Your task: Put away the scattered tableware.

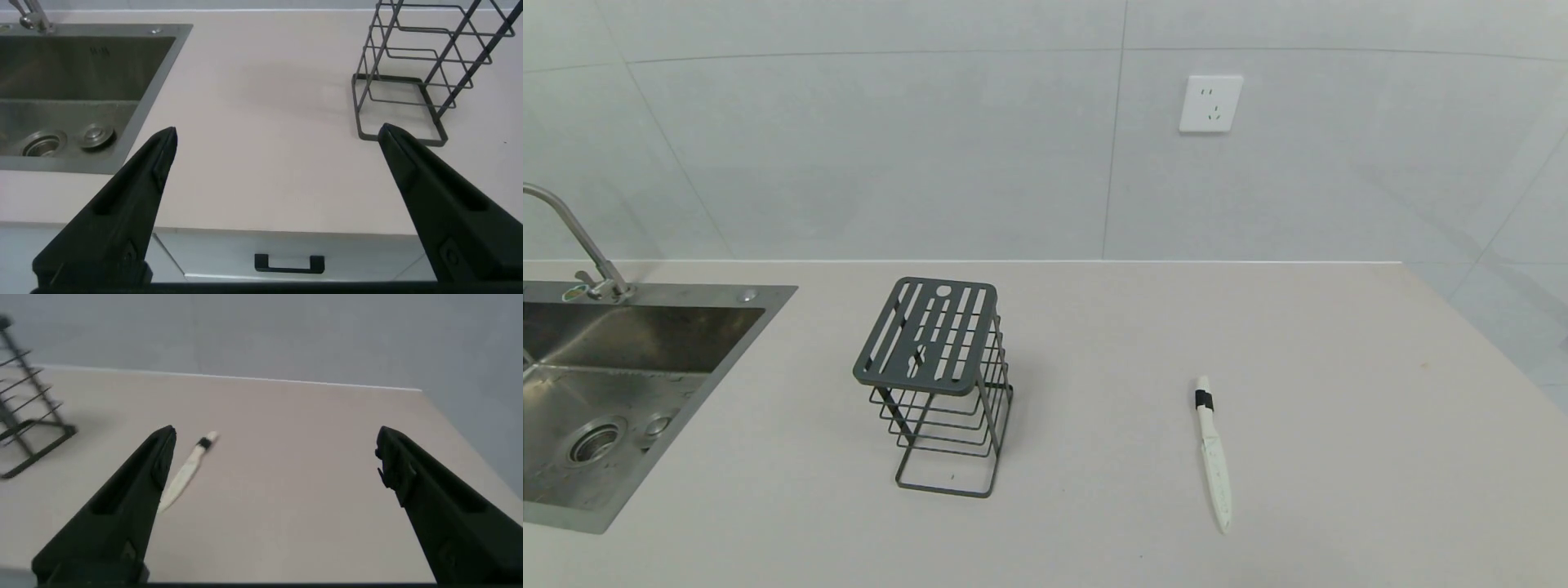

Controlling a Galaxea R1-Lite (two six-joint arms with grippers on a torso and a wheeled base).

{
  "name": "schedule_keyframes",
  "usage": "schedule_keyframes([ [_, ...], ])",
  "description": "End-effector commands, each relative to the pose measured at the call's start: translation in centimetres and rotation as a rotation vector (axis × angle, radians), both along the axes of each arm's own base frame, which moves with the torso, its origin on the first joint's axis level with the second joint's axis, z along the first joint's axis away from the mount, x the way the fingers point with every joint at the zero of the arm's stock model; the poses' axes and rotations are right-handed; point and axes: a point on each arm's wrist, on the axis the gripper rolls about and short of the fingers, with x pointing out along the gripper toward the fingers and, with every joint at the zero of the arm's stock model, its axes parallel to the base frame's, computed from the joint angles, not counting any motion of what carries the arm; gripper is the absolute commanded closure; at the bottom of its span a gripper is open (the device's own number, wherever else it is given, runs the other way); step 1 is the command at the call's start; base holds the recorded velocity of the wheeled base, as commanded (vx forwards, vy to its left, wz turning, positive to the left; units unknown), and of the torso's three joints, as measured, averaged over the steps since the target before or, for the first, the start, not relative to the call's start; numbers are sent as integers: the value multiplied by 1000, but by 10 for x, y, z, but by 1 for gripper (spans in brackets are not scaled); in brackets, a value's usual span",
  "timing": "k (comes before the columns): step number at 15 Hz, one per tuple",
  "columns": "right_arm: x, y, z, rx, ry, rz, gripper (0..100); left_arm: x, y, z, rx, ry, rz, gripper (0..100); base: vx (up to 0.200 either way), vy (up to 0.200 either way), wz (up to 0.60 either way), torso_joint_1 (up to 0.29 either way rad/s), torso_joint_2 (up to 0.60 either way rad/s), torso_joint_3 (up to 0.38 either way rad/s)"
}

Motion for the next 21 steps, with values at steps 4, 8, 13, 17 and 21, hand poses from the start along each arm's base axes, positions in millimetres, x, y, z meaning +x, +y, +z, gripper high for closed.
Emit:
schedule_keyframes([
  [4,20,1,28,-11,241,144,0,0,0,0,-6,2,0,0,0,0,0,0,0,0],
  [8,57,5,51,-21,435,180,0,0,0,0,-7,0,-1,0,0,0,0,0,0,0],
  [13,95,10,49,-36,606,178,0,0,0,0,-1,0,0,0,0,0,0,0,0,0],
  [17,118,13,44,-94,671,193,0,0,0,0,-12,2,2,0,0,0,0,0,0,0],
  [21,136,25,48,-169,695,280,0,0,0,0,-12,2,2,0,0,0,0,0,0,0],
])
